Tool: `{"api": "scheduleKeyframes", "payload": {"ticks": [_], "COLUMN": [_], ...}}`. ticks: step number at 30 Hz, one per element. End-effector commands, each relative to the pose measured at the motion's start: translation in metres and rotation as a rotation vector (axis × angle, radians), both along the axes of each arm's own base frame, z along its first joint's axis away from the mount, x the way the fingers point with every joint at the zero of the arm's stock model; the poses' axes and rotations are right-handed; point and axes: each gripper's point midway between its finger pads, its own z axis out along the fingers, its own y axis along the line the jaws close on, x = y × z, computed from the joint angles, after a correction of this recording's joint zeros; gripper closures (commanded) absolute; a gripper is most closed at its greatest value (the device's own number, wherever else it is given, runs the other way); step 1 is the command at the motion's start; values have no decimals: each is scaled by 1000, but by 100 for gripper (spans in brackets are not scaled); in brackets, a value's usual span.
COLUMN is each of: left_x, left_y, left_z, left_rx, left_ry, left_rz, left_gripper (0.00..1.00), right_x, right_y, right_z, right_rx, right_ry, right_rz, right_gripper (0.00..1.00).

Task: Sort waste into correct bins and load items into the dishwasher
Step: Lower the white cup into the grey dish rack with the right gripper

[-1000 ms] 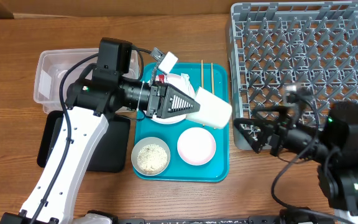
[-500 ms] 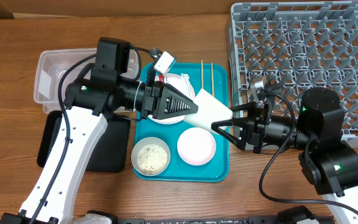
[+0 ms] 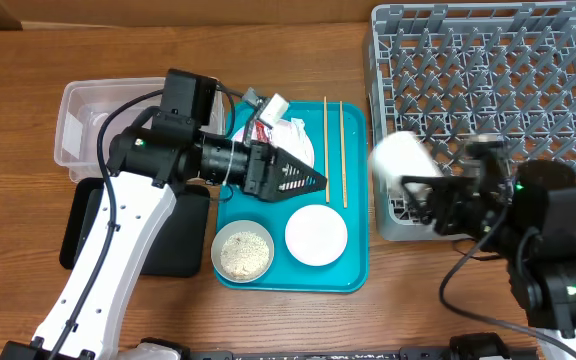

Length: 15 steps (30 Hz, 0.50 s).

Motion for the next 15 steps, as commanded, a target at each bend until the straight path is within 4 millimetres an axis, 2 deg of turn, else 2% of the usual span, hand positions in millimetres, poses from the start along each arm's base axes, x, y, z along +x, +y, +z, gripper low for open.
{"api": "scheduleKeyframes", "payload": {"ticks": [1, 7, 11, 14, 15], "left_x": [22, 23, 20, 20, 19], "left_y": [16, 16, 13, 11, 9], "left_z": [-31, -30, -31, -35, -36], "left_rx": [229, 227, 231, 262, 269], "left_ry": [-62, -69, -75, -85, -90], "left_rz": [132, 133, 121, 123, 117], "left_gripper": [0, 0, 0, 0, 0], "right_x": [11, 7, 8, 12, 12], "right_y": [-61, -63, -56, -51, -50], "right_z": [-9, -51, -85, -103, -108], "right_rx": [-193, -181, -188, -211, -218], "right_ry": [21, 253, 423, 490, 510], "right_rz": [-275, -304, -266, -222, -213], "right_gripper": [55, 59, 59, 57, 53]}}
